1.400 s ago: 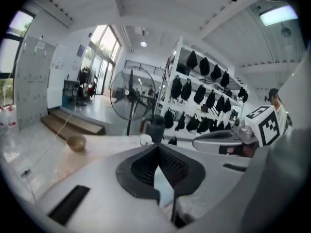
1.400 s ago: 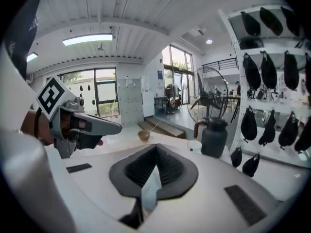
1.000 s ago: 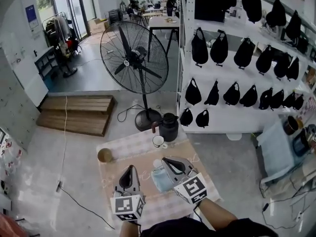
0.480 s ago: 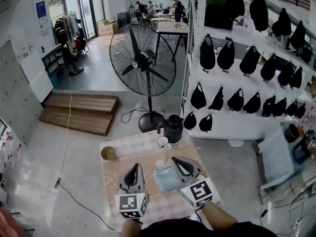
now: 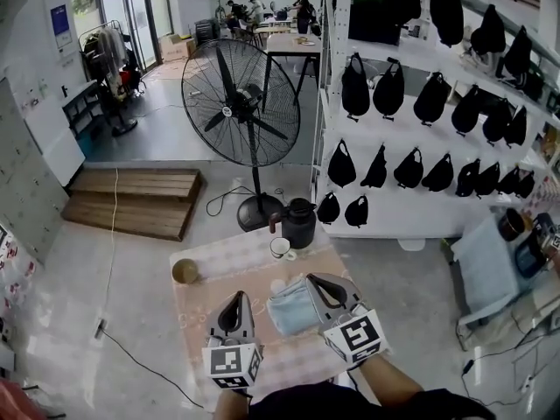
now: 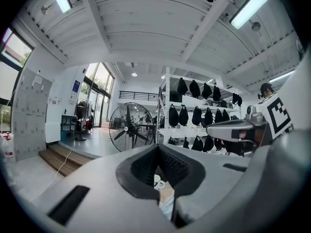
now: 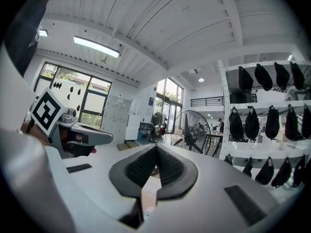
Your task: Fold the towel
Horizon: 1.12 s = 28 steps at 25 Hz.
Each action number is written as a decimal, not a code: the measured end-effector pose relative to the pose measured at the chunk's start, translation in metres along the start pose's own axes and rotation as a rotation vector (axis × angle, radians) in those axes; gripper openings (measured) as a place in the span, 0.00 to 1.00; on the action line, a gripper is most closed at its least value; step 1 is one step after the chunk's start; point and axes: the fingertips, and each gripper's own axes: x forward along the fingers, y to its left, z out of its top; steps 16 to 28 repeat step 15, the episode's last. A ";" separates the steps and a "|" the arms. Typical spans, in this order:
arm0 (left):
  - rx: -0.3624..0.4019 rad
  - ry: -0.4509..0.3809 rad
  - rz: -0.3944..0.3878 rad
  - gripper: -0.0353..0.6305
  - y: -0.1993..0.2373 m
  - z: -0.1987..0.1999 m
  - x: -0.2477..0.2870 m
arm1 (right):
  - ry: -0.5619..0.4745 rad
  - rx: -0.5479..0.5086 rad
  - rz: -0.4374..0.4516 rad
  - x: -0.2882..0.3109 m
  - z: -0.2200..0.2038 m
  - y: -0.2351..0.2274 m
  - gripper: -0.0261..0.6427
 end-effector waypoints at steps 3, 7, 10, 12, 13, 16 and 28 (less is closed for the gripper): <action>0.009 0.004 0.001 0.06 0.002 0.000 -0.001 | 0.001 0.001 -0.010 -0.003 0.000 0.001 0.04; 0.010 0.005 -0.015 0.06 -0.003 0.002 -0.001 | 0.006 0.002 -0.020 -0.006 0.001 -0.002 0.04; 0.012 0.006 -0.022 0.06 -0.007 0.002 0.005 | 0.007 0.002 -0.024 -0.006 -0.001 -0.008 0.04; 0.015 -0.002 -0.029 0.06 -0.010 0.002 0.012 | 0.003 -0.004 -0.031 -0.006 -0.003 -0.013 0.04; 0.016 -0.006 -0.034 0.06 -0.011 0.002 0.016 | -0.001 -0.007 -0.036 -0.005 -0.004 -0.016 0.04; 0.020 -0.014 -0.043 0.06 -0.012 0.001 0.022 | -0.010 -0.011 -0.046 -0.005 -0.006 -0.021 0.04; 0.020 -0.014 -0.043 0.06 -0.012 0.001 0.022 | -0.010 -0.011 -0.046 -0.005 -0.006 -0.021 0.04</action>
